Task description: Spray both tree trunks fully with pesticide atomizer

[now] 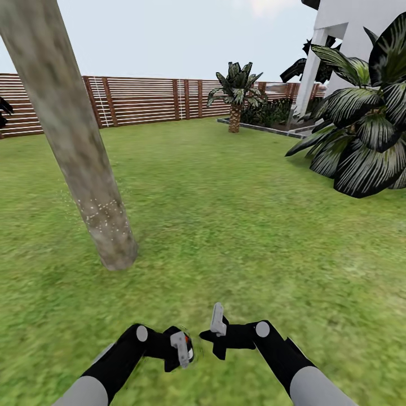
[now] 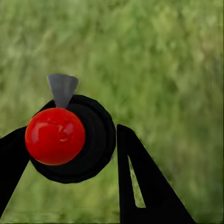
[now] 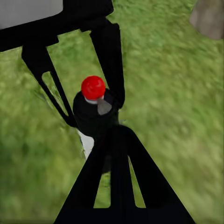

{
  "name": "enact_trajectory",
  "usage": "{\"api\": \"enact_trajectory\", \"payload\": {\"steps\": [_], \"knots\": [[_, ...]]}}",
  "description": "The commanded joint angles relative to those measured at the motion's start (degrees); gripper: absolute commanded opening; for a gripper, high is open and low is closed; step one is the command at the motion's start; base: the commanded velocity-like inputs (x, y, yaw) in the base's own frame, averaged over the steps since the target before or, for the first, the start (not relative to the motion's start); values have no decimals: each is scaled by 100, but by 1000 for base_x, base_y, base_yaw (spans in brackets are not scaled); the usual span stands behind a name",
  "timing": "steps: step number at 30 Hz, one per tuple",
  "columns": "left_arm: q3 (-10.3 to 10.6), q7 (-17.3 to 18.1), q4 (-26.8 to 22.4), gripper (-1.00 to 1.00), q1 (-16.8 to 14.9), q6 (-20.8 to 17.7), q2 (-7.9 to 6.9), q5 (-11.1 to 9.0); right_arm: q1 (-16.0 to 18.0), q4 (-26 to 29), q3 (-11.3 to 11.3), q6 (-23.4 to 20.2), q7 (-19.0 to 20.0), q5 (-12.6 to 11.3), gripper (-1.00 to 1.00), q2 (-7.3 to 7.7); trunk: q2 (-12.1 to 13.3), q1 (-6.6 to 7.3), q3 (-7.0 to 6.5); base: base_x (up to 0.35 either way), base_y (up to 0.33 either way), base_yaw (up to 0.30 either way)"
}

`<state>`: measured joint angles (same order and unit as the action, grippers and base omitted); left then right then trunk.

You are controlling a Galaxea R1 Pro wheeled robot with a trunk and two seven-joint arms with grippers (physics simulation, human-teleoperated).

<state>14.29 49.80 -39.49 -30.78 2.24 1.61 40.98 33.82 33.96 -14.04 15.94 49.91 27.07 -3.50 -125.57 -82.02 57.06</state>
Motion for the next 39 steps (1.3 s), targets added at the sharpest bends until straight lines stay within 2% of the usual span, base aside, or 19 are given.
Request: {"api": "enact_trajectory", "payload": {"steps": [1,4,5,7,9,11,13,15,17,18,19,20,22,23,25,26,27,32,39], "knots": [[-5,14,-8,-100,0,23,-161,16,2,4,11,32,2,53,-100,-1,-2,1,5,0,0,0],[-13,8,-6,-100,16,22,-693,13,2,-3,15,40,1,53,-100,6,-2,1,5,0,0,0],[-20,-3,2,-100,21,22,-857,5,2,-10,17,40,1,53,100,20,-2,1,5,0,0,0],[-36,-58,118,-100,26,29,-1140,-21,2,-36,36,40,-5,53,100,51,-2,1,5,0,0,0],[-78,-281,345,-100,27,26,-1293,-24,2,-49,39,46,-31,53,100,66,-2,1,5,0,0,0],[-118,-590,588,-100,28,27,-1360,-30,-1,-102,41,48,-106,53,100,120,-2,1,5,0,0,0],[-382,-1207,921,-100,28,34,-1404,-75,-7,-542,48,60,-675,21,100,344,-2,1,5,0,0,0],[-1004,-1995,1369,-100,32,59,-1372,-278,-13,-1327,92,69,-1848,-8,100,461,-2,1,5,0,0,0],[-1762,-2927,1941,-100,35,102,-1342,-745,-15,-2314,431,176,-3525,-30,100,486,-2,1,5,0,0,0],[-1987,-3203,2142,-100,36,131,-1338,-956,-17,-2593,595,293,-4066,-32,100,480,-2,1,5,0,0,0],[-2260,-3562,2441,-100,46,248,-1337,-1294,-21,-2897,842,523,-4791,-33,100,465,-2,1,5,0,0,0],[-2435,-3880,2702,-100,102,500,-1338,-1633,-35,-3056,1080,725,-5399,-34,100,452,-2,1,5,0,0,0],[-2552,-4350,2926,-100,289,983,-1338,-2131,-163,-3153,1415,913,-6040,-36,100,449,-2,1,5,0,0,0],[-2592,-4754,3005,-100,492,1349,-1339,-2549,-308,-3186,1691,1114,-6343,-36,100,470,-2,1,5,0,0,0],[-2619,-5276,3068,-100,858,1874,-1339,-3240,-562,-3216,2038,1718,-6577,-25,100,505,-2,1,5,0,0,0],[-2622,-5407,3091,-100,965,2031,-1337,-3476,-698,-3224,2115,1968,-6626,-21,100,522,-2,1,5,0,0,0],[-2623,-5452,3112,-100,1001,2084,-1334,-3556,-780,-3226,2141,2057,-6643,-19,100,528,-2,1,5,0,0,0],[-2617,-5498,3153,-100,1187,2171,-1368,-3639,-895,-3223,2181,2150,-6685,-25,100,472,-2,1,5,0,0,45],[-2618,-5502,3186,-100,1189,2144,-1329,-3664,-951,-3229,2186,2150,-6689,-28,100,447,-2,1,5,-39,-29,277]]}}
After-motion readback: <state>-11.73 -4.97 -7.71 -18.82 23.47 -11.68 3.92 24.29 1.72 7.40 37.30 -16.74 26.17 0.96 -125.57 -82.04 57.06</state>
